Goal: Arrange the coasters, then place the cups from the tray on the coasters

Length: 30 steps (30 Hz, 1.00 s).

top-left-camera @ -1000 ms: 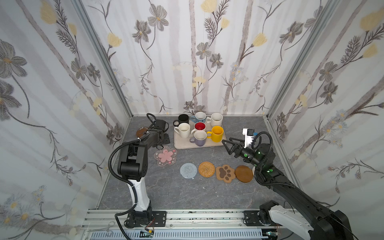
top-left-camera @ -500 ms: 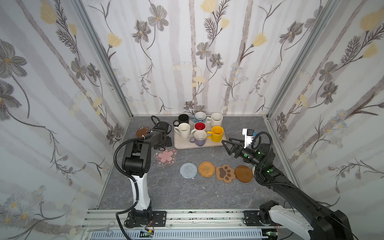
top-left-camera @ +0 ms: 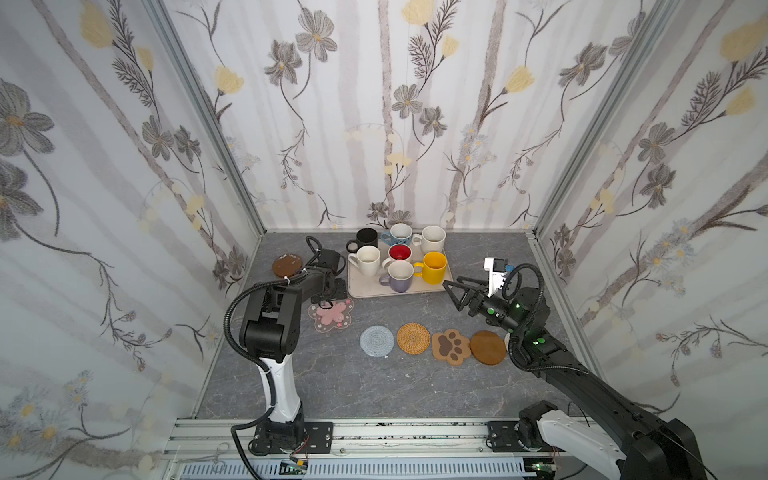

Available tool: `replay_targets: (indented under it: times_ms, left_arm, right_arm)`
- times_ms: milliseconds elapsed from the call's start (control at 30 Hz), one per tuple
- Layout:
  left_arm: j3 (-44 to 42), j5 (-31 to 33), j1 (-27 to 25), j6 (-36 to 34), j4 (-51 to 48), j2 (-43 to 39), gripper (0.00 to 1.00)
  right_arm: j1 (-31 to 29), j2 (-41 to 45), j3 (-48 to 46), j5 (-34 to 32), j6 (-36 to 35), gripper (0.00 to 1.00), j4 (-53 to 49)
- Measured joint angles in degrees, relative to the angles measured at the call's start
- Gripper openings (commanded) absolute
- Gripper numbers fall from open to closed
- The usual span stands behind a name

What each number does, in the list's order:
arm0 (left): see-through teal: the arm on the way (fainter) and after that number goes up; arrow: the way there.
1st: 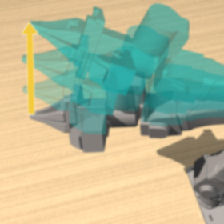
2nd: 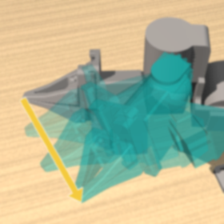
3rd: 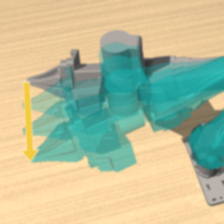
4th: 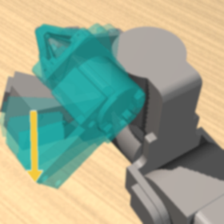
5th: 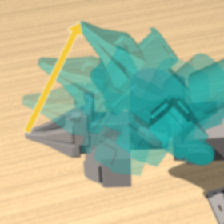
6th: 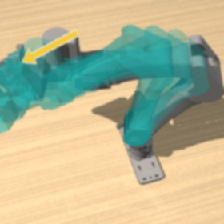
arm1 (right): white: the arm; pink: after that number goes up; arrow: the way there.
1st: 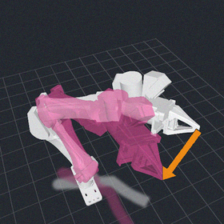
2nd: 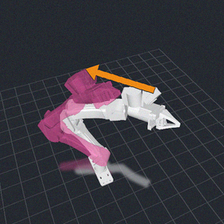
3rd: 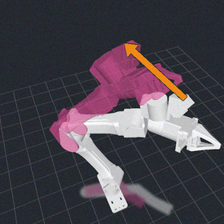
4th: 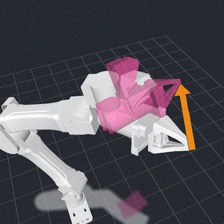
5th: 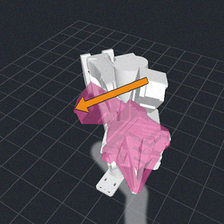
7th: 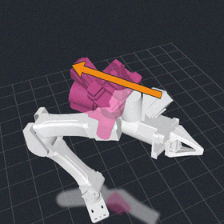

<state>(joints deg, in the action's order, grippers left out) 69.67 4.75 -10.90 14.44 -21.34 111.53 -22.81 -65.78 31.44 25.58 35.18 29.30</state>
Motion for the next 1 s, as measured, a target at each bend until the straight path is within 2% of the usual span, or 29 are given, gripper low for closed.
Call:
replay_targets:
  times_ms: [467,1000]
  left_arm:
    - [-13.2,0.6,-1.9,0.9,4.5,-9.3,0.75]
    - [-24.4,0.2,-6.4,8.5,3.8,-20.1,0.75]
  right_arm:
    - [0.0,0.9,-0.4,0.0,0.4,0.89,0.1]
    - [0.0,1.2,-1.0,1.1,1.5,0.89,2.2]
